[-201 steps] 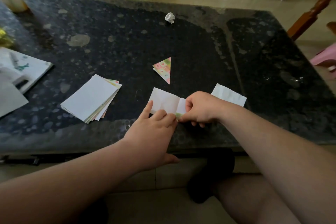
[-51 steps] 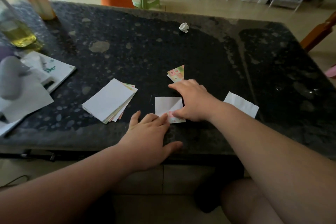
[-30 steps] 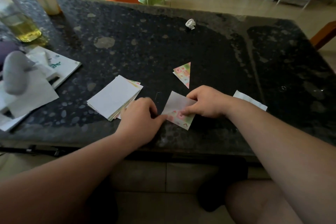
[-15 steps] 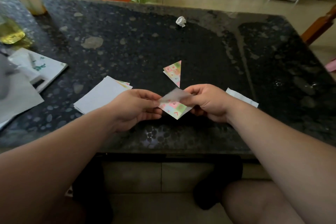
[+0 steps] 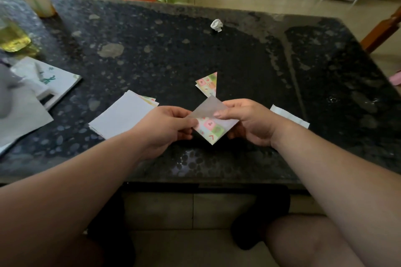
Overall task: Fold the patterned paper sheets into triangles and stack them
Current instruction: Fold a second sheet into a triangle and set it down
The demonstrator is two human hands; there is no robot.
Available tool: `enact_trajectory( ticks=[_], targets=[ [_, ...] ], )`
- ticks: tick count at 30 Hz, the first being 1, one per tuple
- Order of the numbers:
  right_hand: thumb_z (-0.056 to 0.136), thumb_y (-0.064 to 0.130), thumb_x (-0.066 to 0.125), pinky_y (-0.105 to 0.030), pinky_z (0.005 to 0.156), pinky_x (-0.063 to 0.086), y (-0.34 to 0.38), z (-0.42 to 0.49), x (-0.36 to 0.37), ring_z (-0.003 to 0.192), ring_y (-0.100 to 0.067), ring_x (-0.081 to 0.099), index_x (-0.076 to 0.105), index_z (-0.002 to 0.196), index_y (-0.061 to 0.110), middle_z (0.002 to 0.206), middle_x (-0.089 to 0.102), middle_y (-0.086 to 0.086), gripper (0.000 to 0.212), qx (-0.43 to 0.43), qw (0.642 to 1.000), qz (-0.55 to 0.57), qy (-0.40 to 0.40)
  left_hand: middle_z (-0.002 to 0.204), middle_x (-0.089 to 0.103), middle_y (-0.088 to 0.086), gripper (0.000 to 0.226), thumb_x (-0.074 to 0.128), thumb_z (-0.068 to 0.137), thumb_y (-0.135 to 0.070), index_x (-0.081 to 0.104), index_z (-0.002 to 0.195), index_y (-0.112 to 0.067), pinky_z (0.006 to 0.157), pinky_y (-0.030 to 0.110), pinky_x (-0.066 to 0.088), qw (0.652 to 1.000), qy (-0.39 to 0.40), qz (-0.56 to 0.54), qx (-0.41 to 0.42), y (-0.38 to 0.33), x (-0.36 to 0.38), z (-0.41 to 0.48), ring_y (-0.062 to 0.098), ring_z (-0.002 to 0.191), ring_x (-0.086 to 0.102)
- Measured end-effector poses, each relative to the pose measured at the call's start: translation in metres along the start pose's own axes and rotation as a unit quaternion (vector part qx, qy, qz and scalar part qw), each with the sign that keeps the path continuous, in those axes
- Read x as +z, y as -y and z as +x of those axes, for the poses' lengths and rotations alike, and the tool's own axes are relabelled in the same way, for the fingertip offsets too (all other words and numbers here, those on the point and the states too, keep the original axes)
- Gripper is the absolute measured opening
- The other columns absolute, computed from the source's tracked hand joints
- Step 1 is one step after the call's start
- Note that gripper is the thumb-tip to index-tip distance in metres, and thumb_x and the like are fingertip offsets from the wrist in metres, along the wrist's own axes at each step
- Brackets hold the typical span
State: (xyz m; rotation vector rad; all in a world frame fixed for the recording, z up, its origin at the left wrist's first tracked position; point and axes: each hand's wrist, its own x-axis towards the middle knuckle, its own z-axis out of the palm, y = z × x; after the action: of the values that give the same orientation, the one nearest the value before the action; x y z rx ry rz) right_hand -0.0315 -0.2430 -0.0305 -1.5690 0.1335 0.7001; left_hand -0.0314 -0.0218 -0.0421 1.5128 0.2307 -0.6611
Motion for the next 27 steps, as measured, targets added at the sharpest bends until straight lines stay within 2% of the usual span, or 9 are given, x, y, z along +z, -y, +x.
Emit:
enact_trajectory(
  ticks=[2, 4, 8, 10, 12, 17, 20, 22, 27],
  targets=[
    [0.089, 0.012, 0.078, -0.039, 0.09, 0.058, -0.002, 0.0, 0.003, 0.099, -0.025, 0.075, 0.076, 0.111, 0.007, 0.105, 0.078, -0.011, 0.023, -0.003, 0.999, -0.045, -0.001, 0.086, 0.074, 0.009, 0.004, 0.073, 0.09, -0.004, 0.074, 0.087, -0.006, 0.069, 0.028, 0.054, 0.999, 0.001, 0.029, -0.018, 0.001, 0.001, 0.0, 0.015, 0.075, 0.062],
    [0.085, 0.013, 0.083, -0.039, 0.093, 0.06, -0.003, 0.0, 0.006, 0.097, -0.02, 0.076, 0.078, 0.104, 0.01, 0.099, 0.08, -0.005, 0.019, -0.014, 0.989, -0.147, -0.017, 0.086, 0.075, 0.008, 0.008, 0.076, 0.09, -0.011, 0.076, 0.083, -0.013, 0.068, 0.028, 0.053, 0.993, -0.008, 0.118, -0.01, 0.0, 0.0, -0.001, 0.014, 0.072, 0.062],
    [0.084, 0.021, 0.083, -0.025, 0.068, 0.053, -0.005, 0.002, 0.015, 0.071, 0.002, 0.067, 0.079, 0.079, 0.022, 0.073, 0.074, 0.012, 0.007, -0.044, 0.941, -0.33, -0.056, 0.083, 0.071, -0.01, 0.011, 0.073, 0.092, -0.031, 0.072, 0.082, -0.033, 0.061, 0.021, 0.044, 0.895, -0.026, 0.437, 0.081, -0.007, 0.003, -0.007, 0.006, 0.072, 0.062],
    [0.086, 0.024, 0.078, -0.029, 0.071, 0.052, -0.01, 0.005, 0.018, 0.074, -0.001, 0.064, 0.077, 0.074, 0.025, 0.073, 0.071, 0.012, 0.012, -0.056, 0.915, -0.394, -0.063, 0.09, 0.063, -0.014, 0.019, 0.071, 0.093, -0.033, 0.063, 0.076, -0.038, 0.07, 0.026, 0.046, 0.858, -0.023, 0.502, 0.107, -0.005, 0.004, -0.006, 0.009, 0.085, 0.061],
    [0.089, 0.028, 0.074, -0.032, 0.08, 0.052, -0.014, 0.008, 0.023, 0.088, -0.004, 0.059, 0.077, 0.078, 0.028, 0.082, 0.069, 0.011, 0.012, -0.074, 0.898, -0.43, -0.059, 0.1, 0.057, -0.013, 0.022, 0.068, 0.094, -0.038, 0.058, 0.075, -0.04, 0.09, 0.037, 0.045, 0.826, -0.017, 0.549, 0.128, 0.0, 0.004, -0.003, 0.014, 0.103, 0.053],
    [0.091, 0.032, 0.07, -0.04, 0.091, 0.048, -0.02, 0.014, 0.025, 0.099, -0.011, 0.052, 0.074, 0.084, 0.027, 0.091, 0.062, 0.011, 0.01, -0.112, 0.87, -0.475, -0.064, 0.103, 0.055, -0.014, 0.012, 0.062, 0.094, -0.051, 0.061, 0.086, -0.043, 0.097, 0.041, 0.04, 0.803, -0.014, 0.566, 0.185, 0.008, 0.0, 0.005, 0.013, 0.108, 0.044],
    [0.09, 0.028, 0.071, -0.041, 0.093, 0.049, -0.02, 0.016, 0.023, 0.098, -0.01, 0.052, 0.07, 0.078, 0.036, 0.091, 0.062, 0.012, 0.015, -0.123, 0.865, -0.483, -0.058, 0.095, 0.056, -0.018, 0.011, 0.067, 0.093, -0.041, 0.063, 0.083, -0.043, 0.097, 0.043, 0.044, 0.807, -0.009, 0.545, 0.227, 0.011, -0.007, 0.007, 0.012, 0.104, 0.046],
    [0.09, 0.026, 0.071, -0.038, 0.092, 0.049, -0.02, 0.016, 0.022, 0.097, -0.01, 0.051, 0.075, 0.086, 0.032, 0.092, 0.062, 0.012, 0.008, -0.139, 0.857, -0.494, -0.051, 0.093, 0.055, -0.019, 0.01, 0.069, 0.093, -0.035, 0.066, 0.085, -0.041, 0.096, 0.042, 0.045, 0.801, 0.007, 0.544, 0.248, 0.014, -0.011, 0.008, 0.01, 0.1, 0.046],
    [0.094, 0.027, 0.065, -0.032, 0.086, 0.044, -0.023, 0.014, 0.024, 0.096, -0.014, 0.049, 0.078, 0.099, 0.022, 0.097, 0.061, 0.008, 0.015, -0.211, 0.792, -0.571, -0.035, 0.097, 0.058, -0.016, 0.011, 0.069, 0.093, -0.023, 0.076, 0.095, -0.032, 0.092, 0.026, 0.041, 0.792, 0.015, 0.534, 0.294, 0.02, -0.025, 0.012, 0.01, 0.101, 0.047]
  ],
)
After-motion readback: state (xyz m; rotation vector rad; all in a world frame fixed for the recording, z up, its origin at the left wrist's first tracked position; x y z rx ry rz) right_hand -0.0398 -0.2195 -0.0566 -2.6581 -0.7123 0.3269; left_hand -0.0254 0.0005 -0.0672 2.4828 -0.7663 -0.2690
